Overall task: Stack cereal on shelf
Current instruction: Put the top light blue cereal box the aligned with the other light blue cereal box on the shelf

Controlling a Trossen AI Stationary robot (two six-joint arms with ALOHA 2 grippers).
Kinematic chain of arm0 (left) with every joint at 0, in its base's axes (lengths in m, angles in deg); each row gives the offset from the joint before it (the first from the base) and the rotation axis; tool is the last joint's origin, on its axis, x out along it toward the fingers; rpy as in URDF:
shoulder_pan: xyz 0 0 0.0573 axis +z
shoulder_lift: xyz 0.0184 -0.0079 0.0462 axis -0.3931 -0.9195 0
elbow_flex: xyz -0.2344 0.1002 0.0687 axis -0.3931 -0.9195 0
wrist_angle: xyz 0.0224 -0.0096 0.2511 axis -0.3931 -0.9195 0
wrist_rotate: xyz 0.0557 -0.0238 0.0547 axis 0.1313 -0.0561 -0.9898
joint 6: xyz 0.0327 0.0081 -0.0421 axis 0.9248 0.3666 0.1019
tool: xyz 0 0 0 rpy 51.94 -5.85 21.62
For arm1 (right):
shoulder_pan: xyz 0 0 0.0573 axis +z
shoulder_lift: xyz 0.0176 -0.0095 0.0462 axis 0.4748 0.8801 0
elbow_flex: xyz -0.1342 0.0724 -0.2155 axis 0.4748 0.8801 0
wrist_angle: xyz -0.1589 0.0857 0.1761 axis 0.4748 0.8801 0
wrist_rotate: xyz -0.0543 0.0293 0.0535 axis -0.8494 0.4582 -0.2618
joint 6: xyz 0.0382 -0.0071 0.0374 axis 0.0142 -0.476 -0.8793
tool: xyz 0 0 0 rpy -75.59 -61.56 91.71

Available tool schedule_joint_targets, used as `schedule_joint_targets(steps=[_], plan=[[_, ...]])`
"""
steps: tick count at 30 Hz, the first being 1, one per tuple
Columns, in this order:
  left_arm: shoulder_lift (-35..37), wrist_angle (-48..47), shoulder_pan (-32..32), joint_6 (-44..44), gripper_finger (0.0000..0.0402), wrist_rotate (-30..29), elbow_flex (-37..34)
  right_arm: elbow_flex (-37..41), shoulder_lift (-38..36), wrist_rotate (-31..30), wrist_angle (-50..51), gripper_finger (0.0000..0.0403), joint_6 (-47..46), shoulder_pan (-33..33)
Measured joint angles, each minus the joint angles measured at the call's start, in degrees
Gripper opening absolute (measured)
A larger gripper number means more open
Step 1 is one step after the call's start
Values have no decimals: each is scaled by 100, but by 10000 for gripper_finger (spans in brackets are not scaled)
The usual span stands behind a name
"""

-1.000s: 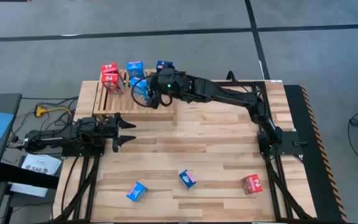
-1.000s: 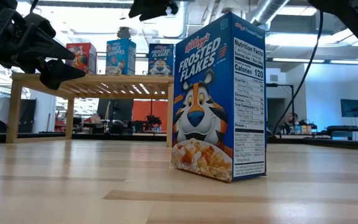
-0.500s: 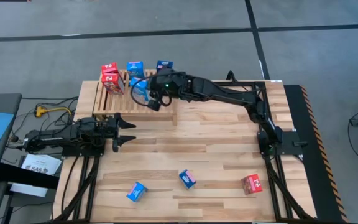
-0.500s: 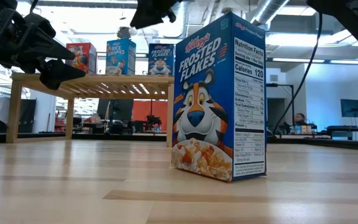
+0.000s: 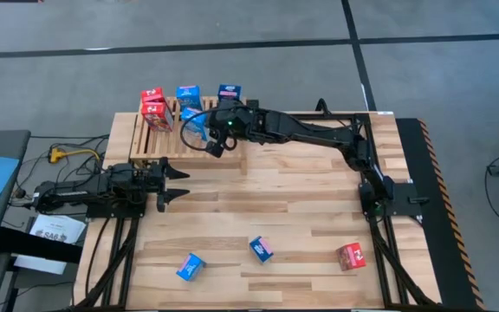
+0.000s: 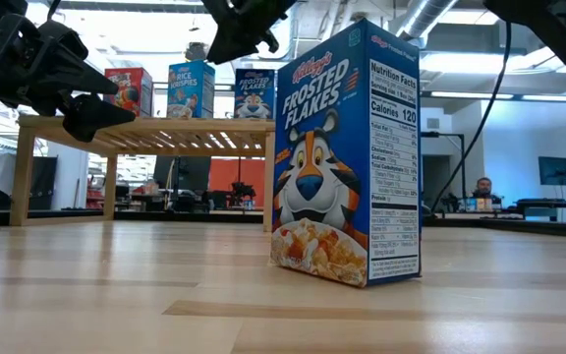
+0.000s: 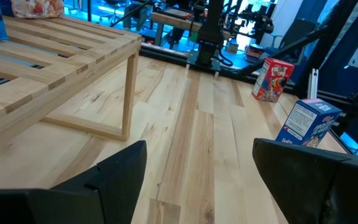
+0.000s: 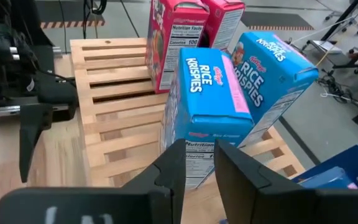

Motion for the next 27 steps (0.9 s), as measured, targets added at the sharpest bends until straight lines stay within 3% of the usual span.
schedule_joint_targets(steps=[27], plan=[[0,0,0,0,283,0,0,-59,368,91,-436,108,-151,-99]])
